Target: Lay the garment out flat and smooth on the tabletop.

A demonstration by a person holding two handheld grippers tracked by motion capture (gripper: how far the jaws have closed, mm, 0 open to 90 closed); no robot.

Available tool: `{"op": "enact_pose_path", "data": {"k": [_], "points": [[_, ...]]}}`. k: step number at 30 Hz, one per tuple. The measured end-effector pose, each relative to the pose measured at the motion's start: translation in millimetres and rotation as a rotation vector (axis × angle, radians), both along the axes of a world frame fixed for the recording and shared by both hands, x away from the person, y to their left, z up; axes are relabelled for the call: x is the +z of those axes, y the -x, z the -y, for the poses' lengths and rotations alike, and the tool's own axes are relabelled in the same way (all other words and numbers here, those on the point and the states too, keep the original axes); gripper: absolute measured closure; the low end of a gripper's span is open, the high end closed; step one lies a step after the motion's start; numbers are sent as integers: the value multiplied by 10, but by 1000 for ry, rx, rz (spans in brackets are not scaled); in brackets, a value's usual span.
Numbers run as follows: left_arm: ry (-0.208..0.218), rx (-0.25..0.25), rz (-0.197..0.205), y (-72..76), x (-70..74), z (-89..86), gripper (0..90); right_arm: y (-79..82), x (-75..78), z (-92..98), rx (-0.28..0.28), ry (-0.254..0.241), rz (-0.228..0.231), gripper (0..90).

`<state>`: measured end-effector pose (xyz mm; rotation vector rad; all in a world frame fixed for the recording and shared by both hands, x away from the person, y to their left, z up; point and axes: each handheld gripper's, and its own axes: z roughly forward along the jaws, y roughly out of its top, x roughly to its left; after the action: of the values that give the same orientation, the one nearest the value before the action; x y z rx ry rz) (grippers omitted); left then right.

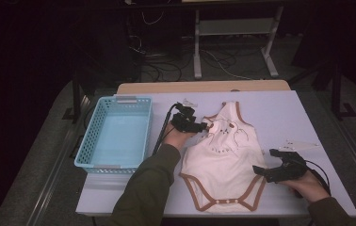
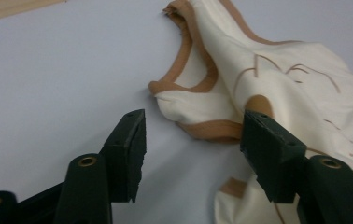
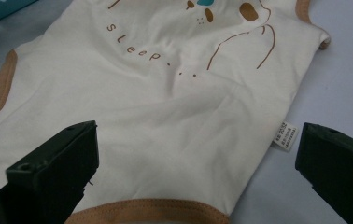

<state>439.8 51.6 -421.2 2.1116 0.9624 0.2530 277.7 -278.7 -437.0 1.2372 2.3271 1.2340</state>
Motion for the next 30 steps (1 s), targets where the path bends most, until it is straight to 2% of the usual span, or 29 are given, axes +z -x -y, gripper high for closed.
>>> {"op": "enact_pose_path", "data": {"k": [2,5,7,8,11,13,16,17,21,26,30], "points": [[1,7,1,-29,-16,15,447,1,-1,-1,1,0,-1,0],[-22,28,-12,-144,-70,49,481,-1,-9,-5,5,2,-1,0],[-12,45,-21,-185,-99,54,502,0,-15,-3,6,5,-3,0],[9,63,-22,-196,-118,70,508,-1,-16,-1,7,3,-2,0],[-18,58,-32,-236,-152,71,512,-1,-19,2,4,0,-4,0],[5,72,-40,-254,-174,86,514,-2,-21,4,4,0,-4,0],[13,72,-40,-267,-182,109,521,-2,-24,1,6,2,-6,0],[-9,52,-45,-277,-182,137,528,-2,-25,0,6,1,-6,0],[-11,44,-51,-286,-204,194,549,-2,-26,-3,5,1,-7,0],[-15,33,-63,-311,-244,242,620,-3,-32,1,5,3,-7,0],[-2,17,-85,-315,-264,244,701,-4,-34,3,5,2,-7,0]]}}
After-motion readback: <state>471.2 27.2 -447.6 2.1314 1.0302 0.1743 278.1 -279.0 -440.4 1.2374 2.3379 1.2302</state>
